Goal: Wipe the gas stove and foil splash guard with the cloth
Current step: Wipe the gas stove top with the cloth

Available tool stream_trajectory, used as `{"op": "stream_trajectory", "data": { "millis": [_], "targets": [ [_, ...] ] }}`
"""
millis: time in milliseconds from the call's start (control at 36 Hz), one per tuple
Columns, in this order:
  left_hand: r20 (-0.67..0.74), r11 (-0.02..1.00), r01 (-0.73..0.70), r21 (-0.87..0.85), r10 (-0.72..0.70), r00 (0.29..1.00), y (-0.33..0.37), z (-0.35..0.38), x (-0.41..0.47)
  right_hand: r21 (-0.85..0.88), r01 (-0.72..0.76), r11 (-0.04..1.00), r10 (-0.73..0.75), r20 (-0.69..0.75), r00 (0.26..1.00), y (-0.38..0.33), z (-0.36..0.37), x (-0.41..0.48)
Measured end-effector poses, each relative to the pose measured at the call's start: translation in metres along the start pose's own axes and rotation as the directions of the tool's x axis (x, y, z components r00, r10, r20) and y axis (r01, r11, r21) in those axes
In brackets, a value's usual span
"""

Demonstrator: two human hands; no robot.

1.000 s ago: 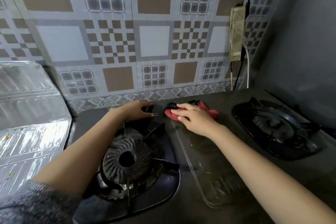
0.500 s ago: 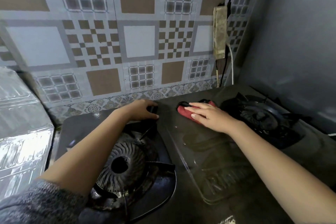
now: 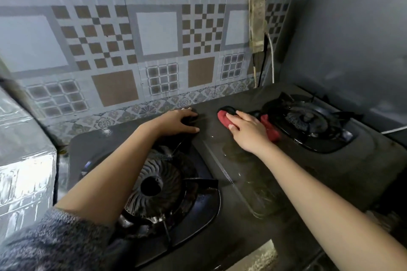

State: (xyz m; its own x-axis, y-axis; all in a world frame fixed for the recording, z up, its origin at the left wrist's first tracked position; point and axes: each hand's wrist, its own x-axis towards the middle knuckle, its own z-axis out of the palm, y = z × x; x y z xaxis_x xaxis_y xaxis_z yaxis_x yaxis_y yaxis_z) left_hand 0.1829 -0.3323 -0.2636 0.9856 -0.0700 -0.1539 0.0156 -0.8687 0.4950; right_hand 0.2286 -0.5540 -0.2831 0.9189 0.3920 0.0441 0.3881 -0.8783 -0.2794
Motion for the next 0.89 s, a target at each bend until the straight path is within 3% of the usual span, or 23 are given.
{"op": "stream_trajectory", "data": {
  "millis": [333,583,889],
  "targets": [
    [-0.007,0.999,-0.023,0.030,0.023,1.000,0.004,0.001,-0.002,0.118,0.289,0.950,-0.296,0.043,0.954,0.010,-0.011,-0.064],
    [0.009,0.996,-0.010,0.087,0.009,1.000,0.023,0.003,0.008,0.044,0.228,0.973,-0.231,0.112,0.966,0.047,-0.033,-0.040],
    [0.028,0.991,-0.056,0.120,0.053,0.998,0.059,0.024,0.026,0.092,0.010,0.996,-0.017,0.074,0.997,0.049,-0.024,-0.021]
  ]
}}
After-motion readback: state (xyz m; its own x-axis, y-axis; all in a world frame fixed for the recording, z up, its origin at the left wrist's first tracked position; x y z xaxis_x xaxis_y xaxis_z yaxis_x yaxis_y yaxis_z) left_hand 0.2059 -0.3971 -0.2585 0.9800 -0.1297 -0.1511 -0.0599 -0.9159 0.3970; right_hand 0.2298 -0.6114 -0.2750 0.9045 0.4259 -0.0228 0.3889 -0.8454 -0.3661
